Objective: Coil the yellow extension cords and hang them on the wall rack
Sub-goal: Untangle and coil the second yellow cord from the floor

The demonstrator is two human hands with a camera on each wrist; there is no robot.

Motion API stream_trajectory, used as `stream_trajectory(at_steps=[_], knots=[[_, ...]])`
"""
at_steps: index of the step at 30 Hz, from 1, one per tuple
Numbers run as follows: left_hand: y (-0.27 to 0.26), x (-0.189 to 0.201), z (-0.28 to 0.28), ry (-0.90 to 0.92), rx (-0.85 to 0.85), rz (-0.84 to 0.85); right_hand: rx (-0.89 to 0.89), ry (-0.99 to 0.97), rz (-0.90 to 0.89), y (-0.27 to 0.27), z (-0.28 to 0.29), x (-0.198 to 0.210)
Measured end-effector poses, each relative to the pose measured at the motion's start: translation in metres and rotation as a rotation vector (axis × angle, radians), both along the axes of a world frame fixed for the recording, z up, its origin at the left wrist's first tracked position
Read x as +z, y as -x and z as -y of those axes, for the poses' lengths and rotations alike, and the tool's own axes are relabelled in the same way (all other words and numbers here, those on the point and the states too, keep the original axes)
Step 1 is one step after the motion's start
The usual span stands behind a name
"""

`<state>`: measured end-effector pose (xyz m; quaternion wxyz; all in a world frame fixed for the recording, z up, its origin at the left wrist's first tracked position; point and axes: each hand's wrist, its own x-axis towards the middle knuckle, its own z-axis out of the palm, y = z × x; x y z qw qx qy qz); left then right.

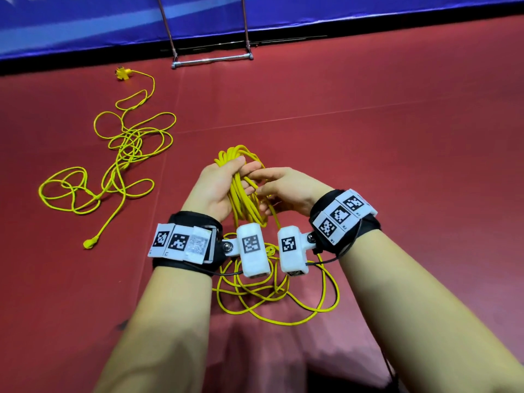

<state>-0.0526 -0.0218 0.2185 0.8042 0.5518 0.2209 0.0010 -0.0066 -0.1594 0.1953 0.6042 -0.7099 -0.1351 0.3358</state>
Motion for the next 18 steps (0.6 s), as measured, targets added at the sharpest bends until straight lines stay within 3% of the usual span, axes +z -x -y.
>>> stream_trajectory(at_steps=[5, 10, 18], knots=[[0.002, 0.005, -0.004, 0.041, 0.082, 0.005, 0.124, -0.056, 0.014, 0.005, -0.005, -0.003], [0.002, 0.005, -0.005, -0.004, 0.060, -0.024, 0.161, -0.089, -0.005, 0.010, -0.012, -0.007], [-0.002, 0.003, -0.013, -0.015, 0.068, 0.027, 0.021, -0.242, -0.039, 0.011, -0.008, -0.015]])
